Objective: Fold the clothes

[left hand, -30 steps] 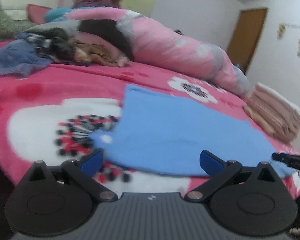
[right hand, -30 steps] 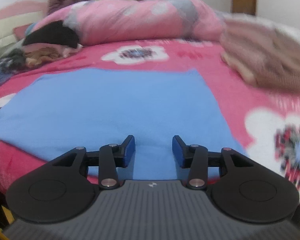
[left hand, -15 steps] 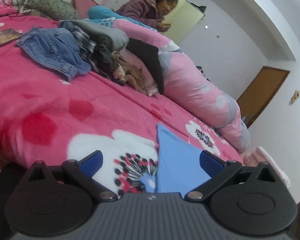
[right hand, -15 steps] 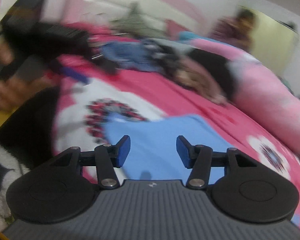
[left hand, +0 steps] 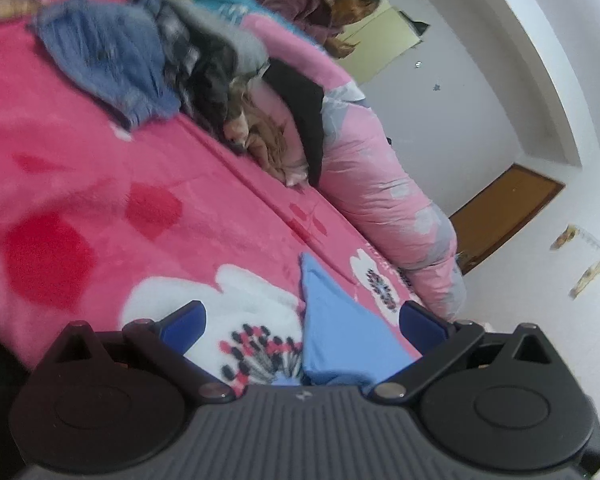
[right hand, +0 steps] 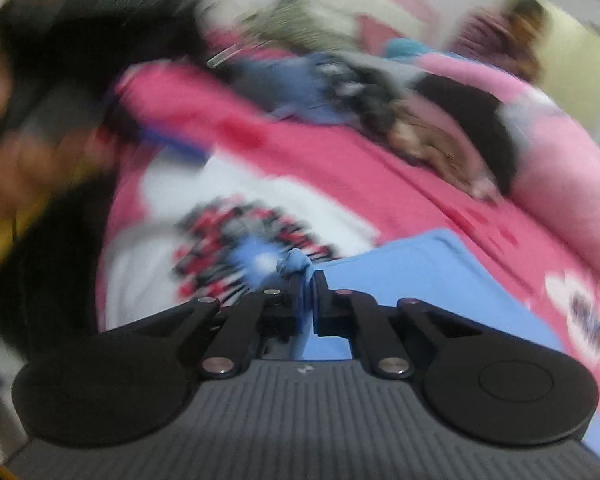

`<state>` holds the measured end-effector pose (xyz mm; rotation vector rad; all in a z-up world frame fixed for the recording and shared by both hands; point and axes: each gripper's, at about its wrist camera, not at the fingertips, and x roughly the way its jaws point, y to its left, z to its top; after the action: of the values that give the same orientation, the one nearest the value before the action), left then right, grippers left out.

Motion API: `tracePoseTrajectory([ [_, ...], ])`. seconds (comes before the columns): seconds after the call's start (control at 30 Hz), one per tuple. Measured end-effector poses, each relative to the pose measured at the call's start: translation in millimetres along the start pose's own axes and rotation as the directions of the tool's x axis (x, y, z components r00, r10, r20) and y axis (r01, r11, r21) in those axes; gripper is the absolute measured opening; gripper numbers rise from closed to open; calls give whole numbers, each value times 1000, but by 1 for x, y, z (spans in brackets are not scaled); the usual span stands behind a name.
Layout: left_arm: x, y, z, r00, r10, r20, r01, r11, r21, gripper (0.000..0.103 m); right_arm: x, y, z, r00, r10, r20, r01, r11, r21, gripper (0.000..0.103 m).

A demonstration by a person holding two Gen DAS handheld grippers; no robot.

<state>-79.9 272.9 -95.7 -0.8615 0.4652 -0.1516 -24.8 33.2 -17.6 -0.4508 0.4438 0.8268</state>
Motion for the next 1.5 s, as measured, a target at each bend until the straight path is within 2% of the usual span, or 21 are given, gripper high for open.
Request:
tracePoseTrajectory([
  [0.07,14,0,11,1000,-2,-31,1,999,-39,103,-9,-24,2,999,14,44,-20,990,137,2],
  [0.17,36,-4,26,993,-80,-90,75,996,-57,103,-24,-50,3,994,21,105,-51,957,284,2],
  [0.3,68,-11,34,968,-172,-183,152,981,-122,103,-33,-62,2,990,10,141,-59,936,347,2],
  [0.43,100,-13,35,942,-187,-279,148,977,-156,103,-38,-64,2,987,-15,160,-44,932,359,2],
  [0.53,125,-8,34,911,-183,-370,117,974,-194,101,-37,-63,2,985,-15,170,-49,928,368,2],
  [0.67,151,-9,34,875,-138,-464,63,983,-173,96,-39,-60,3,982,0,189,-70,928,366,2],
  [0.73,163,-11,36,866,-122,-486,52,987,-154,93,-40,-59,4,980,3,200,-76,930,360,2],
  [0.8,177,-12,38,858,-101,-503,32,989,-145,81,-41,-58,3,979,0,206,-75,932,355,2],
  [0.87,193,-12,41,850,-82,-521,9,990,-141,73,-42,-58,2,978,-1,210,-76,932,354,2],
  [0.97,215,-14,45,834,-82,-546,11,991,-132,64,-42,-58,2,976,0,217,-78,933,352,2],
  [1.13,242,-19,47,824,-79,-561,29,995,-97,48,-42,-60,0,974,1,225,-84,930,358,2],
  [1.27,255,-18,46,826,-69,-559,22,996,-91,26,-41,-62,-3,974,0,228,-86,926,368,2],
  [1.3,256,-17,46,830,-64,-554,19,996,-87,17,-41,-63,-4,974,-2,226,-84,925,370,2],
  [1.37,257,-17,45,838,-48,-543,9,997,-74,9,-40,-63,-6,974,-11,225,-75,926,370,2],
  [1.5,256,-25,45,854,-32,-520,11,999,-43,9,-39,-67,-11,972,-27,232,-68,918,390,2],
])
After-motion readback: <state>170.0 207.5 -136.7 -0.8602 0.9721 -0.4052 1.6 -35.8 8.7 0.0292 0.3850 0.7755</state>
